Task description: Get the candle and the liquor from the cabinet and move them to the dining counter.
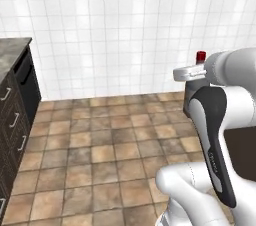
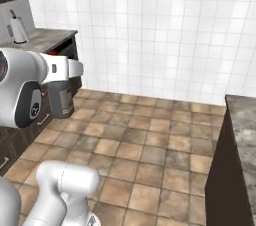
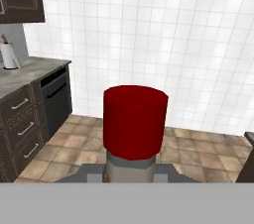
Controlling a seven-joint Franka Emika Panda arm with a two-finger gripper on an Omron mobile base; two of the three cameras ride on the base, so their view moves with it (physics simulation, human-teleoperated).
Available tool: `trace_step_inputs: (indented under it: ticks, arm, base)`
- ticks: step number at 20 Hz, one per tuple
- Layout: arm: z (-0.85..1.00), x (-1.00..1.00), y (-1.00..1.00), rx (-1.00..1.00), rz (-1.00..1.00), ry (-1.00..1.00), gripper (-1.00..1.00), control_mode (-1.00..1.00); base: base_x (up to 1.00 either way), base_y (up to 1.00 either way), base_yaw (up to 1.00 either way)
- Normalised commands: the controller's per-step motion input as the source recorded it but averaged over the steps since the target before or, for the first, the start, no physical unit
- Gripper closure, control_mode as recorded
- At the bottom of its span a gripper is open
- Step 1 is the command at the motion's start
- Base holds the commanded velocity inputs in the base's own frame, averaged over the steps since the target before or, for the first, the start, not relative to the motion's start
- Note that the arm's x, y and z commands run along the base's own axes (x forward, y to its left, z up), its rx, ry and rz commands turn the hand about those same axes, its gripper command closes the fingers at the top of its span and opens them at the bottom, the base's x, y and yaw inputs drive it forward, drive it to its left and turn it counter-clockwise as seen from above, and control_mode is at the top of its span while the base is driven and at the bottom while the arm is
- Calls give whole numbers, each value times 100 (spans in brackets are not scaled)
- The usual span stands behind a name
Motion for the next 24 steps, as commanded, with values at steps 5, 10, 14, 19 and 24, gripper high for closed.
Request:
trace_step_inputs:
  ticks: [5,10,14,19,24]
  arm:
    - [0,0,0,0,0,0,100,100]
    - [0,0,0,0,0,0,100,100]
    - [0,0,0,0,0,0,100,100]
    - [0,0,0,0,0,0,100,100]
    - [0,0,0,0,0,0,100,100]
  base:
    - [100,44,-17]
    - [100,91,-31]
    - [99,95,-56]
    - [54,62,-80]
    - [67,52,-74]
